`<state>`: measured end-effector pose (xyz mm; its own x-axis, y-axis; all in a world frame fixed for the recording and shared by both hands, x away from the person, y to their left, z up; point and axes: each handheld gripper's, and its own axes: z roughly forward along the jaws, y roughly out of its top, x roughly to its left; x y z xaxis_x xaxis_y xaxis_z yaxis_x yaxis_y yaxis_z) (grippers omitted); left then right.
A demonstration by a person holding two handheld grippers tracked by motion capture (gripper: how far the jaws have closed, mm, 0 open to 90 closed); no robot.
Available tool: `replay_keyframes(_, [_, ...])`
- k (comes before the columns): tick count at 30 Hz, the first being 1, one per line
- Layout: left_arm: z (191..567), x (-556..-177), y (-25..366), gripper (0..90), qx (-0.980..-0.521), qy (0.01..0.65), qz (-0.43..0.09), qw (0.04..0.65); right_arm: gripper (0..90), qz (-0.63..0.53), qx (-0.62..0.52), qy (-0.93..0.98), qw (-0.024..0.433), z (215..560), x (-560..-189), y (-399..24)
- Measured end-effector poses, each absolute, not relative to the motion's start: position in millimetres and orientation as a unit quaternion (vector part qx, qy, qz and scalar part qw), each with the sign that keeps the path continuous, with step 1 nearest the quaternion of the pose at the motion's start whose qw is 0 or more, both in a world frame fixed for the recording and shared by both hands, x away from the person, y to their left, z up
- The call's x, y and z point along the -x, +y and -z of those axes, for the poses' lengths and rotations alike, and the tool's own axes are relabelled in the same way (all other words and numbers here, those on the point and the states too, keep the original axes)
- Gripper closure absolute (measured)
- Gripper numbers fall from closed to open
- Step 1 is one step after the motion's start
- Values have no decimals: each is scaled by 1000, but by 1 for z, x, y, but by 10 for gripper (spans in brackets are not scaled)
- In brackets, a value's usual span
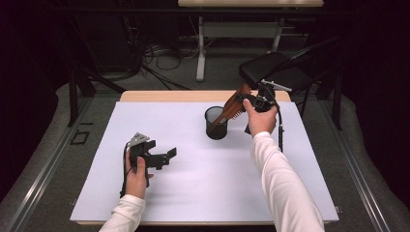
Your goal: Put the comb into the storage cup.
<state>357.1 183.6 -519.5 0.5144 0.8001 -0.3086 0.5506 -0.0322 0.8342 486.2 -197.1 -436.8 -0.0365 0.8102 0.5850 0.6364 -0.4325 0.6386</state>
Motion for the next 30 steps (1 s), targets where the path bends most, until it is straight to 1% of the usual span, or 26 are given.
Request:
replay_keyframes(15, [520,-357,183,3,-709,477,-123,505,468,-495,-680,533,90,439,-487,-200])
replay_keyframes(30, [520,-357,183,3,-710,477,-123,504,459,-502,-675,531,102,442,-485,-200])
